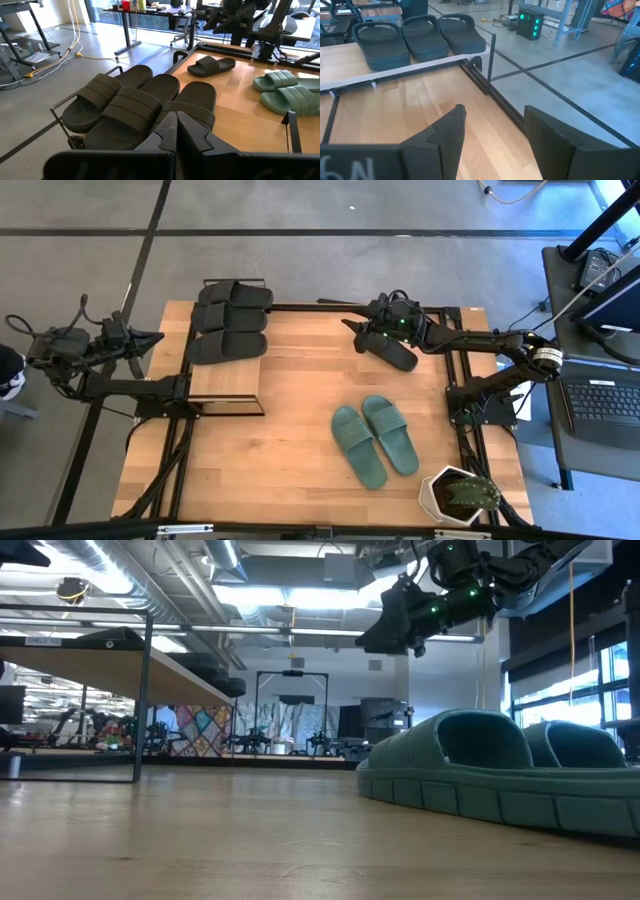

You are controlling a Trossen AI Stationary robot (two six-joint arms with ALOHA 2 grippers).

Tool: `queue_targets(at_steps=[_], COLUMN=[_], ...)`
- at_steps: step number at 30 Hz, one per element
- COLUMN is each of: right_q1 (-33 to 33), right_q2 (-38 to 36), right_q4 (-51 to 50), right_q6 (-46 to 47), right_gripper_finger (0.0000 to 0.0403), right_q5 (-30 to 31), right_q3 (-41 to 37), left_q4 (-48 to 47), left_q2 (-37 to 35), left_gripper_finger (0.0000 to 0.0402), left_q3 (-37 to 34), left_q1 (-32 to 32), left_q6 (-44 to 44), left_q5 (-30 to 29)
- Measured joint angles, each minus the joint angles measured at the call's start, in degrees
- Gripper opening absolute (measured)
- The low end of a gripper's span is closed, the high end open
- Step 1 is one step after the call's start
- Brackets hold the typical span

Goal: Pick and place slides into the shelf
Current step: Put the black slipper on the shelf

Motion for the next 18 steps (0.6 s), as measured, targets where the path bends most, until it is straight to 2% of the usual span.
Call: queue_targets(at_steps=[12, 18], right_q1=[0.24, 0.24], right_q2=[0.0, 0.0], right_q4=[0.42, 0.48], right_q6=[0.52, 2.75], right_gripper_finger=[0.0204, 0.0249], right_q5=[-0.44, -0.52], right_q3=[0.0, 0.0], left_q4=[0.02, 0.02], left_q2=[0.0, 0.0], left_gripper_finger=[0.0, 0.0], left_q3=[0.0, 0.0], left_q1=[0.0, 0.0], left_q6=[-1.27, -1.18], left_q5=[0.0, 0.0])
